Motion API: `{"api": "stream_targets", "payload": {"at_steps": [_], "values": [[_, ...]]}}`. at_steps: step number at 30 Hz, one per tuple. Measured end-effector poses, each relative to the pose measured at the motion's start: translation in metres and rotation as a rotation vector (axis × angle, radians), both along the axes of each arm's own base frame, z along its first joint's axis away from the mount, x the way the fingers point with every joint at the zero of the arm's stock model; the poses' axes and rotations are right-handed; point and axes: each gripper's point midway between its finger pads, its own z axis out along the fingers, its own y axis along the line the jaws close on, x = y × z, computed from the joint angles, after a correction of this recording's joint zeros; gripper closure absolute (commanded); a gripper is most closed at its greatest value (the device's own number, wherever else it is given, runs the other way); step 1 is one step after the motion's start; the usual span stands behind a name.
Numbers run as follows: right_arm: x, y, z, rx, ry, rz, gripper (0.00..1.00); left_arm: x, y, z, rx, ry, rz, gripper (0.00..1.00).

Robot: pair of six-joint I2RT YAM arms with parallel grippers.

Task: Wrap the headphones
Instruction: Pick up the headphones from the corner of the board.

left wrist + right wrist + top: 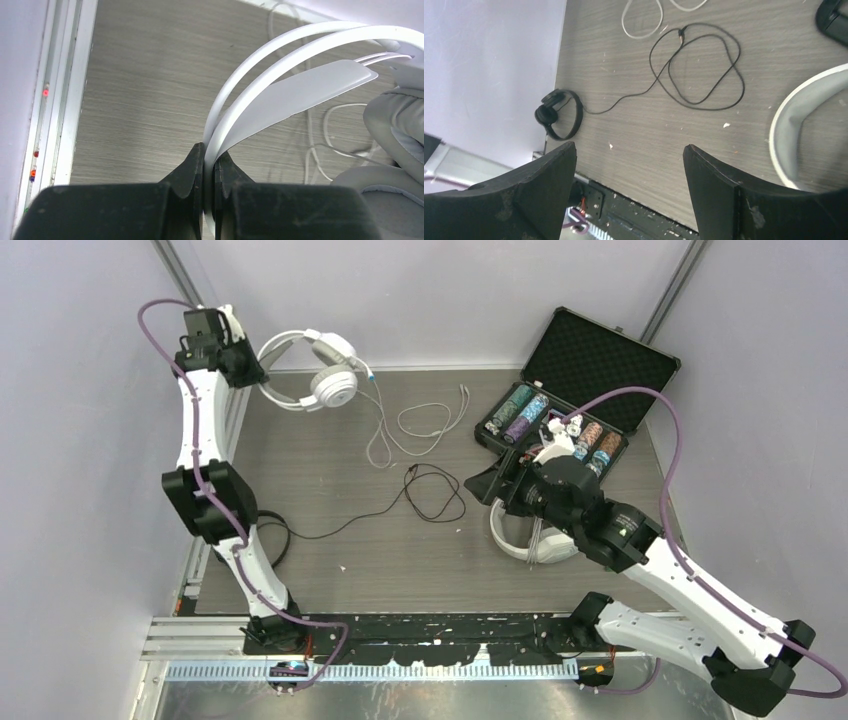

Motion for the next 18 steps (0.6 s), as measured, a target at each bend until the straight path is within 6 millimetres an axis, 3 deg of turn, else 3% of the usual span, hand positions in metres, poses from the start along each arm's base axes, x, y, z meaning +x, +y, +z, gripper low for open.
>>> {"api": "stream_targets", "payload": {"at_steps": [5, 11, 15, 18], "values": [[0.008, -0.01, 0.012, -0.039, -0.094, -0.026, 0.17, -0.026, -0.03, 0.067, 0.011, -0.12, -0.054, 1.0], [0.015, 0.001, 0.042, -0.023, -0.249, 0.041, 0.17, -0.082, -0.065, 0.117, 0.005, -0.21, -0.129, 1.0], [0.016, 0.012, 0.06, 0.005, -0.377, 0.108, 0.13, -0.125, -0.082, 0.148, -0.017, -0.286, -0.169, 1.0], [0.016, 0.021, 0.062, 0.021, -0.483, 0.158, 0.06, -0.152, -0.098, 0.172, -0.068, -0.344, -0.21, 1.0]]}}
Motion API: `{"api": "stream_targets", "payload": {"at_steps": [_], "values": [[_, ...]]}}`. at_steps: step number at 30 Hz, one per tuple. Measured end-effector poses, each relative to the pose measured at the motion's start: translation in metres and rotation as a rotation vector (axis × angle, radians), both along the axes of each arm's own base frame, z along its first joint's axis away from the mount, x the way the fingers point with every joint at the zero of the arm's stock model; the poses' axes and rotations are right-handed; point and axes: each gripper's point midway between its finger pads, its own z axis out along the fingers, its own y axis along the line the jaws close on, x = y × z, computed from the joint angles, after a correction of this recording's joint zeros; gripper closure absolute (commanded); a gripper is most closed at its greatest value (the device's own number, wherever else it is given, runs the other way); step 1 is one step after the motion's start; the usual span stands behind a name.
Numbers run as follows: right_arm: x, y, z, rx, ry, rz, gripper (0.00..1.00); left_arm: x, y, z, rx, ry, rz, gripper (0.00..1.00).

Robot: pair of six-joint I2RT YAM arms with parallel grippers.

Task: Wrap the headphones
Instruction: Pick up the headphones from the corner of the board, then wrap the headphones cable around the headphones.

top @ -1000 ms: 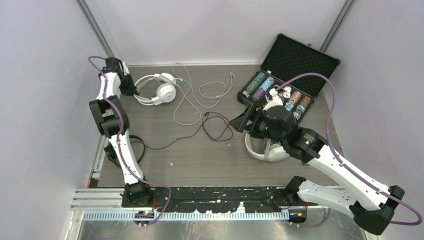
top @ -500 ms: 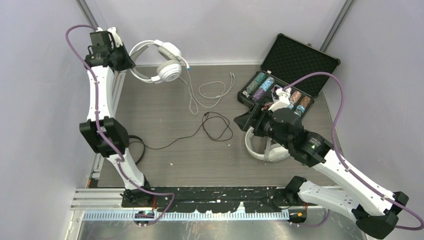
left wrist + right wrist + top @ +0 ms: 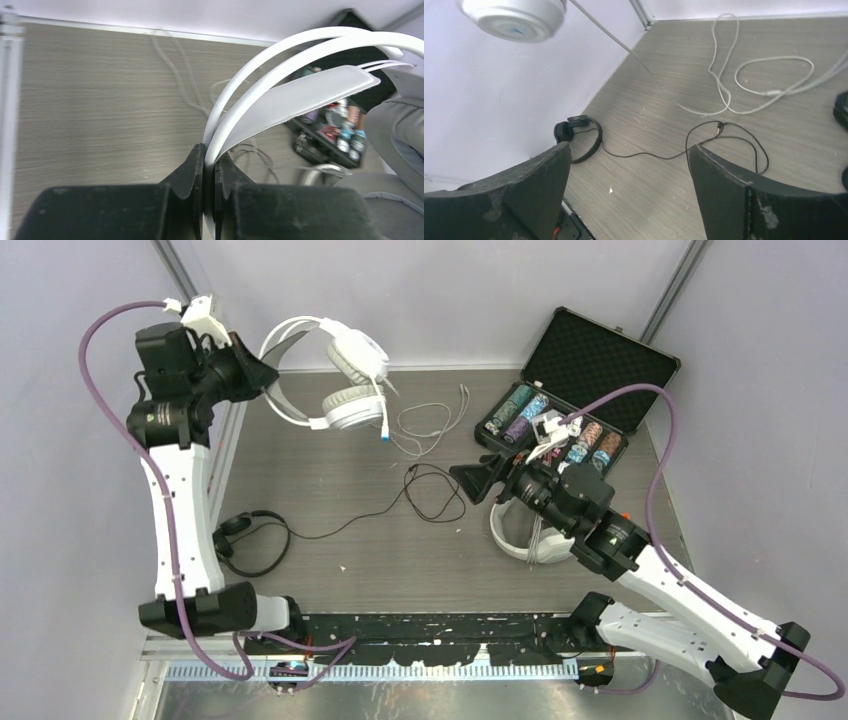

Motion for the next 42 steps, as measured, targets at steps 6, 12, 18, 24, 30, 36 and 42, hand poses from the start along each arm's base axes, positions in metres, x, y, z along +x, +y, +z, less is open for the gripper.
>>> {"api": "stream_targets", "payload": {"at_steps": [6, 12, 18, 24, 30, 36, 42], "values": [[0.003, 0.021, -0.013, -0.023, -0.148, 0.094, 0.06, -0.044, -0.044, 0.007, -0.177, 0.012, -0.151, 1.0], [-0.002, 0.049, -0.005, -0.051, -0.287, 0.245, 0.11, -0.073, -0.086, -0.016, -0.275, 0.114, -0.299, 1.0], [-0.006, 0.074, -0.008, -0.041, -0.352, 0.365, 0.17, -0.086, -0.11, -0.01, -0.327, 0.134, -0.398, 1.0], [-0.004, 0.095, -0.014, -0.006, -0.387, 0.437, 0.17, -0.091, -0.118, 0.0, -0.375, 0.13, -0.439, 1.0], [-0.001, 0.106, -0.022, 0.002, -0.398, 0.465, 0.23, -0.091, -0.124, 0.014, -0.423, 0.105, -0.471, 1.0], [-0.01, 0.117, -0.019, 0.043, -0.425, 0.502, 0.29, -0.091, -0.128, 0.022, -0.452, 0.092, -0.489, 1.0], [-0.034, 0.144, -0.051, 0.026, -0.369, 0.579, 0.39, -0.09, -0.13, 0.029, -0.469, 0.077, -0.501, 1.0]]}}
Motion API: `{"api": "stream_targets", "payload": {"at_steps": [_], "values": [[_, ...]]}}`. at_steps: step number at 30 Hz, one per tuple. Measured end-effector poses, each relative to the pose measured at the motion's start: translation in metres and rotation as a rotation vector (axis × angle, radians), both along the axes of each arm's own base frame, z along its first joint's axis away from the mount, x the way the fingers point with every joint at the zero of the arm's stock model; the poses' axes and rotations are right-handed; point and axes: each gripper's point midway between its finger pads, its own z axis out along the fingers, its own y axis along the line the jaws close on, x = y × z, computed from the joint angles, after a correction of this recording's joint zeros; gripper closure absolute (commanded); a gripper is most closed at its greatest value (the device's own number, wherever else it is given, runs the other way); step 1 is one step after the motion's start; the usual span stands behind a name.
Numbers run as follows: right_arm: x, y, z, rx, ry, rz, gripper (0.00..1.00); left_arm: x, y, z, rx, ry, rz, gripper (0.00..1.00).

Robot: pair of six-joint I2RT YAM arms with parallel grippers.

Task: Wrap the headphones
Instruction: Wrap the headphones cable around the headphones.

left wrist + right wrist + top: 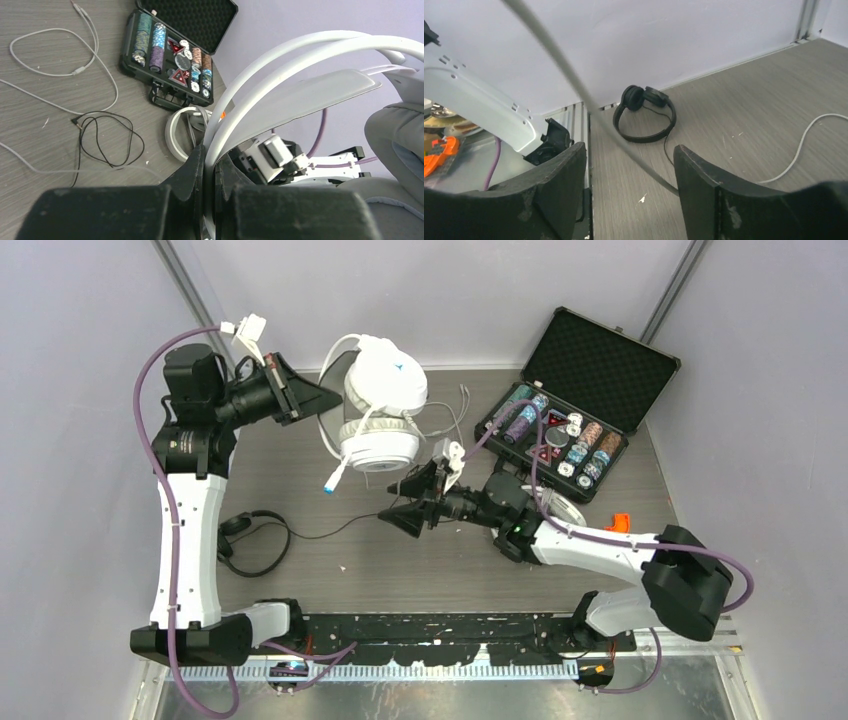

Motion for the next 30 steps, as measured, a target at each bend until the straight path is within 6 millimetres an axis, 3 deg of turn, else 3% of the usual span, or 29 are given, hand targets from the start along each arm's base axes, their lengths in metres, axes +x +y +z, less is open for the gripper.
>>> {"api": "stream_targets", "payload": {"at_steps": [5, 7, 14, 21, 30], "values": [[-0.002, 0.008, -0.011, 0.003, 0.015, -0.004, 0.87, 0.001, -0.003, 0.002, -0.029, -0.002, -0.019, 1.0], [0.003, 0.007, -0.01, 0.016, 0.009, -0.03, 0.99, 0.002, -0.006, 0.001, -0.058, 0.006, -0.042, 1.0], [0.029, -0.001, -0.001, 0.006, -0.028, -0.125, 1.0, -0.005, -0.027, -0.007, -0.101, 0.033, -0.161, 1.0], [0.05, -0.015, 0.027, 0.03, -0.094, -0.191, 1.0, -0.029, -0.053, -0.013, -0.108, 0.033, -0.333, 1.0], [0.063, -0.02, 0.039, 0.025, -0.12, -0.218, 1.0, -0.049, -0.07, -0.043, -0.04, 0.044, -0.463, 1.0]]}}
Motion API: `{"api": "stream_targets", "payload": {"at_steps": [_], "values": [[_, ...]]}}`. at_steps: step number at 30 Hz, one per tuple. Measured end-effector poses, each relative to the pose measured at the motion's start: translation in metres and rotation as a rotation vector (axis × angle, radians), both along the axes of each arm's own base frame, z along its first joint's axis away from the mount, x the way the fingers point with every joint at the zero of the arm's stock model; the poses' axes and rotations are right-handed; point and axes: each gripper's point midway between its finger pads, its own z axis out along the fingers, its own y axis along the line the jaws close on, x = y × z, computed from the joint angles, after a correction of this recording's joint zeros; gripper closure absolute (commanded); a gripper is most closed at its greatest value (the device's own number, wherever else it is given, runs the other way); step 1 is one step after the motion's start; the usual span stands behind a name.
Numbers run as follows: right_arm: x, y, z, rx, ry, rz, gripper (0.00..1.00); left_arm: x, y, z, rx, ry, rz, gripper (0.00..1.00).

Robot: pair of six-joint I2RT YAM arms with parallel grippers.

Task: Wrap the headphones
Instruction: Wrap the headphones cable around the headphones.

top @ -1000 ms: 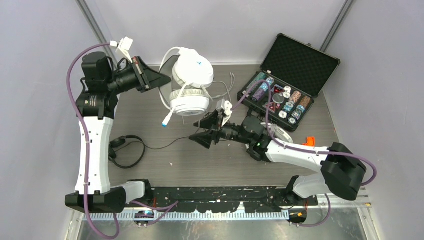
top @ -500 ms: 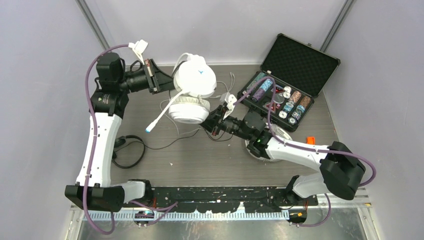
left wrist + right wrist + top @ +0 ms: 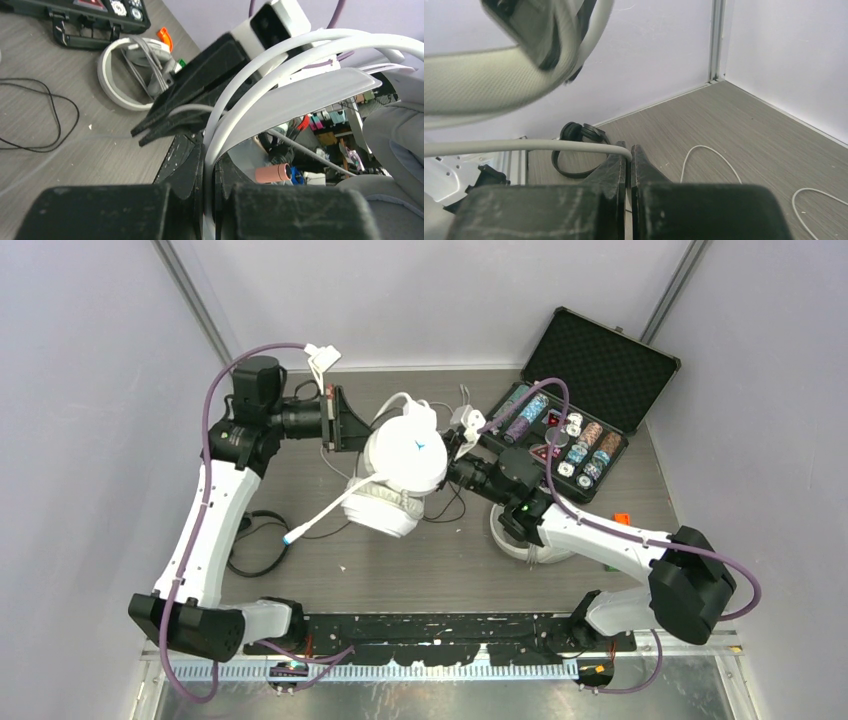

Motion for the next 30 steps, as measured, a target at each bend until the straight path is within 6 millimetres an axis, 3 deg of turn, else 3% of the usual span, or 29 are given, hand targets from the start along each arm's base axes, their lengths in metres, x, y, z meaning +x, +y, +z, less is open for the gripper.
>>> {"api": "stream_targets", "payload": {"at_steps": [11, 22, 26, 30], "values": [[0.029, -0.022, 0.004, -0.002, 0.0, -0.065, 1.0, -0.019, -0.002, -0.04, 0.122, 0.045, -0.054, 1.0], [0.027, -0.018, 0.016, 0.011, 0.01, -0.017, 1.0, -0.035, -0.018, -0.063, 0.201, 0.078, -0.141, 1.0], [0.024, -0.016, 0.01, -0.009, 0.021, 0.0, 1.0, -0.038, -0.019, -0.069, 0.222, 0.055, -0.159, 1.0], [0.029, -0.022, -0.005, -0.057, 0.066, 0.0, 1.0, -0.033, -0.008, -0.093, 0.343, 0.047, -0.119, 1.0]]}}
